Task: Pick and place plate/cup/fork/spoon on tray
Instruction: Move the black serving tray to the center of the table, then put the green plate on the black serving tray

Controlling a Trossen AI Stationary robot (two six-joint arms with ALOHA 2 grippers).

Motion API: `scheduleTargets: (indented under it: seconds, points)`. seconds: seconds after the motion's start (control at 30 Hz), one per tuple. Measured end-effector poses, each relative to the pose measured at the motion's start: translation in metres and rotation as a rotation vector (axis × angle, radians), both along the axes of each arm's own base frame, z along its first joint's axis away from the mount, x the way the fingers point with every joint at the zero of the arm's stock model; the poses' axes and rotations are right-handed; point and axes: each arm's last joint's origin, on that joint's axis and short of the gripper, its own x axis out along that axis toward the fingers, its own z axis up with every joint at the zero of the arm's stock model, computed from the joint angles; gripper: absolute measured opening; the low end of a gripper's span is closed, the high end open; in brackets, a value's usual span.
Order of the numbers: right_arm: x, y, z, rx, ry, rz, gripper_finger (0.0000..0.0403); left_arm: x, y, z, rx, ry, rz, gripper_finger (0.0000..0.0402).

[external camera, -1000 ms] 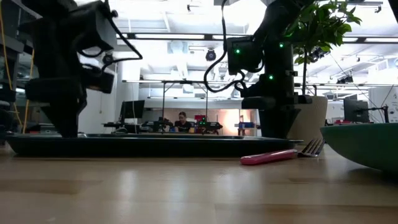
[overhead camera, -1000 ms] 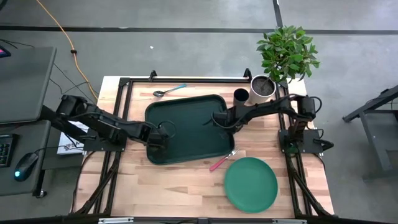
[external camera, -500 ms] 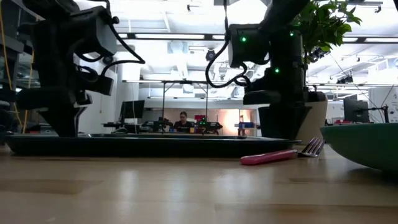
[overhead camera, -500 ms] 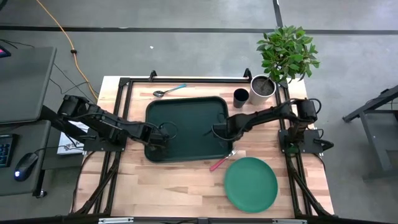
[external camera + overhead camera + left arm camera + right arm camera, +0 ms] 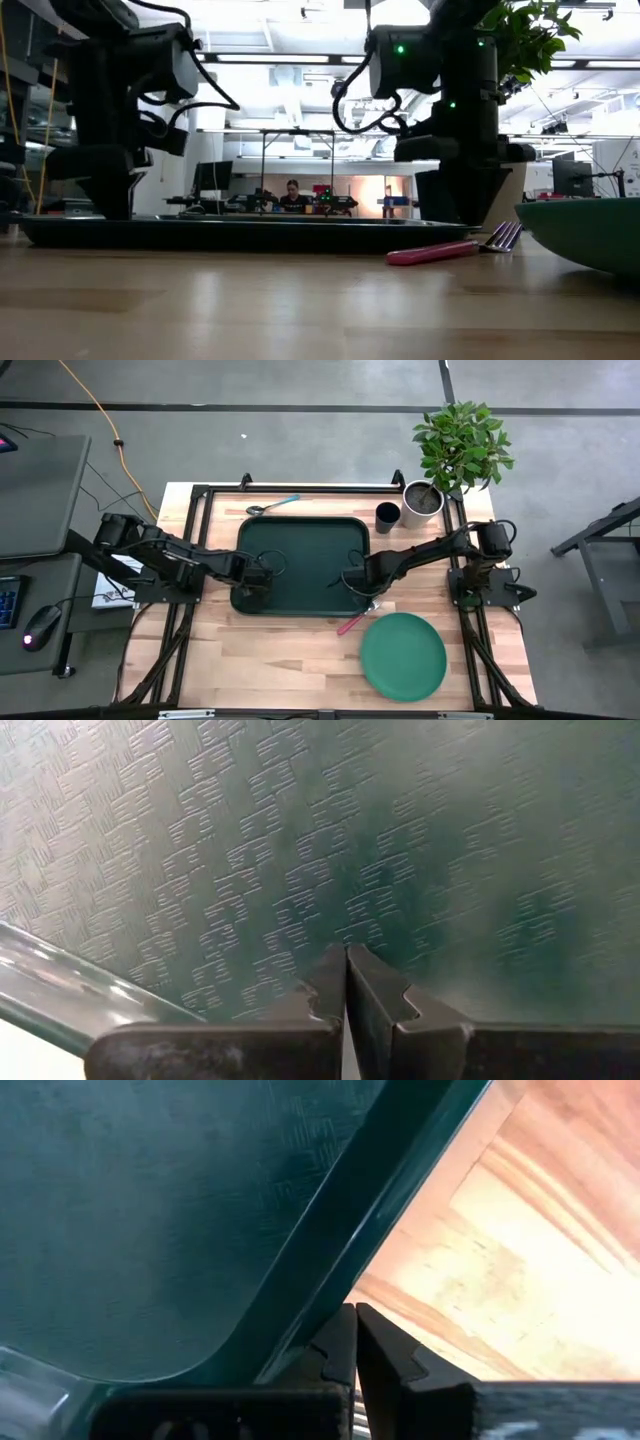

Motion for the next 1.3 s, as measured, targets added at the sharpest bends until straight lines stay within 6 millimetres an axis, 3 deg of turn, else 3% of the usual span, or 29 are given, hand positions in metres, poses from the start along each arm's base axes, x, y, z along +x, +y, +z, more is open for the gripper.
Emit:
scheduleTargets:
  seconds: [0.17, 0.37, 0.57, 0.7, 0.77, 0.87, 0.97, 1.1, 1.3]
  points:
    - [-0.011, -0.009, 0.024, -0.056, -0.015, 0.020, 0.0000, 0.008, 0.001, 0.014, 0.001, 0.009, -0.036, 0.0000]
    - [-0.041, -0.012, 0.075, -0.079, -0.093, 0.108, 0.0000, 0.017, 0.000, 0.051, -0.045, 0.013, -0.057, 0.0000]
    - [-0.071, 0.016, 0.118, -0.056, -0.277, 0.193, 0.0000, 0.022, -0.014, 0.100, -0.165, -0.396, -0.062, 0.0000]
    - [-0.093, 0.040, 0.131, -0.027, -0.311, 0.192, 0.0014, 0.019, -0.022, 0.130, -0.207, -0.732, -0.097, 0.0000]
    - [-0.106, 0.052, 0.124, 0.009, -0.307, 0.183, 0.0033, 0.016, -0.022, 0.139, -0.224, -0.849, -0.089, 0.0000]
    - [-0.127, 0.068, 0.097, 0.123, -0.267, 0.164, 0.0074, 0.012, -0.022, 0.147, -0.246, -0.958, -0.066, 0.0000]
    - [-0.148, 0.076, 0.071, 0.201, -0.248, 0.138, 0.0122, 0.010, -0.022, 0.153, -0.254, -1.001, -0.056, 0.0000]
    - [-0.166, 0.078, 0.050, 0.248, -0.270, 0.094, 0.0176, 0.011, -0.022, 0.154, -0.271, -1.018, -0.034, 0.0000]
    - [-0.185, 0.079, 0.024, 0.257, -0.183, 0.069, 0.0200, 0.013, -0.022, 0.153, -0.288, -1.026, -0.010, 0.0000]
